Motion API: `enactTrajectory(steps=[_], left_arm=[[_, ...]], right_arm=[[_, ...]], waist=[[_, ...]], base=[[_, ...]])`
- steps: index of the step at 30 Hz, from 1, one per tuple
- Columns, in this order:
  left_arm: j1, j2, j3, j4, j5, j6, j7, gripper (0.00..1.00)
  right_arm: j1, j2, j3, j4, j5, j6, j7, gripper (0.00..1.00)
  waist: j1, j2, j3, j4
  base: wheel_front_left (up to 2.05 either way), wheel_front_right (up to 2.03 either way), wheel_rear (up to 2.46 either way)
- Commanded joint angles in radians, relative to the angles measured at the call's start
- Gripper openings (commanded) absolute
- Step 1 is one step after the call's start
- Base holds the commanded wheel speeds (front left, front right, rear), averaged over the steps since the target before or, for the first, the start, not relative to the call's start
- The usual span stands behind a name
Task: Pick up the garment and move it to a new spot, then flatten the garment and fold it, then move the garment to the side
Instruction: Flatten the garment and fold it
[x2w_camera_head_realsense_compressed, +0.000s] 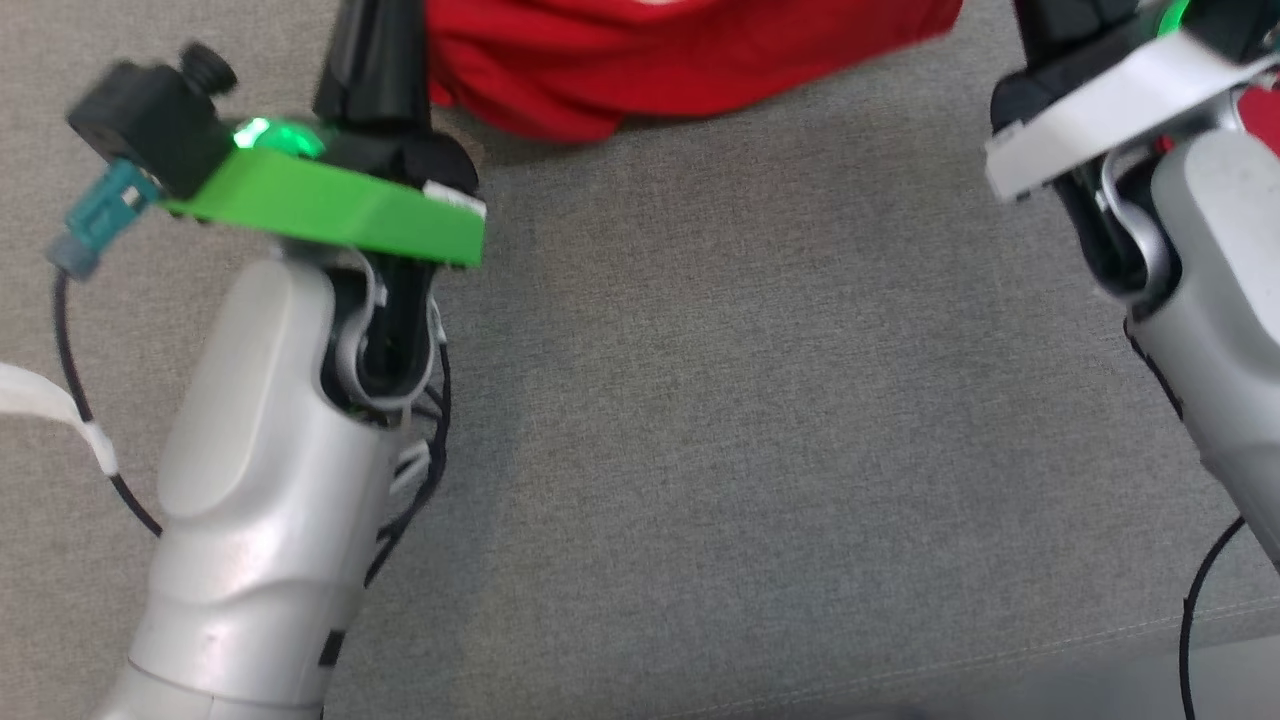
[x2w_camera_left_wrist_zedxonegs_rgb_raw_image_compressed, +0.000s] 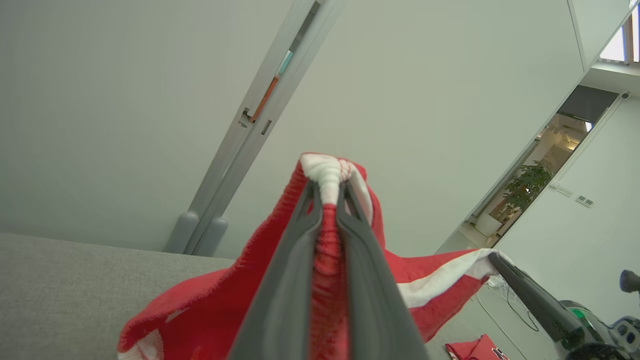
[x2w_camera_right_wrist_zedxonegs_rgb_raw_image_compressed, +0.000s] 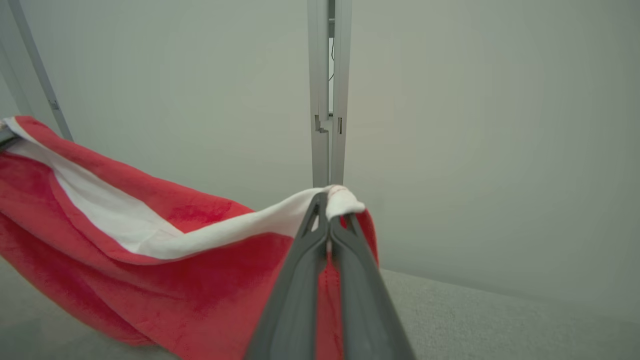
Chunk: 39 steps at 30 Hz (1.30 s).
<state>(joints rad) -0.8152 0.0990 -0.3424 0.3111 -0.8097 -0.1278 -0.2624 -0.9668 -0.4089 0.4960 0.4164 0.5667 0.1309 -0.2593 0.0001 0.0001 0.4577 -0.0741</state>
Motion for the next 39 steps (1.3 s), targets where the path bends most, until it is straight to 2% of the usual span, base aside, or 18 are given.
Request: enactTrajectory(steps=[1,5,12,18,23,27,31,35,39], left_arm=[[0.059,0.014,-0.019,-0.017,-0.015,-0.004,-0.002,0.00],[0.213,0.046,-0.074,-0.053,-0.055,-0.004,-0.002,0.00],[0.430,0.164,-0.223,-0.065,-0.093,-0.004,-0.002,0.00],[0.555,0.257,-0.310,-0.051,-0.124,-0.004,-0.002,0.00],[0.626,0.316,-0.331,-0.074,-0.137,-0.004,-0.003,0.00],[0.680,0.341,-0.350,-0.102,-0.151,-0.004,-0.003,0.00],[0.717,0.370,-0.379,-0.154,-0.168,-0.004,-0.003,0.00],[0.724,0.374,-0.381,-0.216,-0.170,-0.004,-0.003,0.00],[0.663,0.347,-0.376,-0.237,-0.187,-0.004,-0.003,0.00]], right_arm=[[0.051,-0.028,0.025,-0.024,0.043,-0.001,0.015,0.00],[0.201,-0.120,0.106,-0.119,0.156,0.000,0.101,0.00],[0.454,-0.247,0.151,-0.277,0.302,-0.001,0.308,0.00],[0.670,-0.305,0.108,-0.388,0.398,0.000,0.500,0.00],[0.834,-0.336,-0.001,-0.463,0.429,-0.001,0.647,0.00],[0.952,-0.319,-0.111,-0.506,0.415,-0.001,0.763,0.00],[1.054,-0.258,-0.235,-0.579,0.377,0.000,0.856,0.00],[1.085,-0.178,-0.334,-0.685,0.301,0.000,0.880,0.00],[1.020,-0.127,-0.384,-0.735,0.222,0.000,0.879,0.00]], waist=[[-0.0001,-0.0001,-0.030,0.015],[-0.0001,-0.0001,-0.080,0.024],[-0.0001,-0.0001,-0.182,0.031],[-0.0001,-0.0001,-0.257,0.037],[-0.0001,-0.0001,-0.296,0.041],[-0.0001,-0.0001,-0.305,0.045],[-0.0001,-0.0001,-0.306,0.051],[-0.0001,-0.0001,-0.300,0.058],[-0.0001,-0.0001,-0.290,0.068]], base=[[0.00,0.00,0.00],[0.00,0.00,0.00],[0.00,0.00,0.00],[0.00,0.00,0.00],[0.00,0.00,0.00],[0.00,0.00,0.00],[0.00,0.00,0.00],[0.00,0.00,0.00],[0.00,0.00,0.00]])
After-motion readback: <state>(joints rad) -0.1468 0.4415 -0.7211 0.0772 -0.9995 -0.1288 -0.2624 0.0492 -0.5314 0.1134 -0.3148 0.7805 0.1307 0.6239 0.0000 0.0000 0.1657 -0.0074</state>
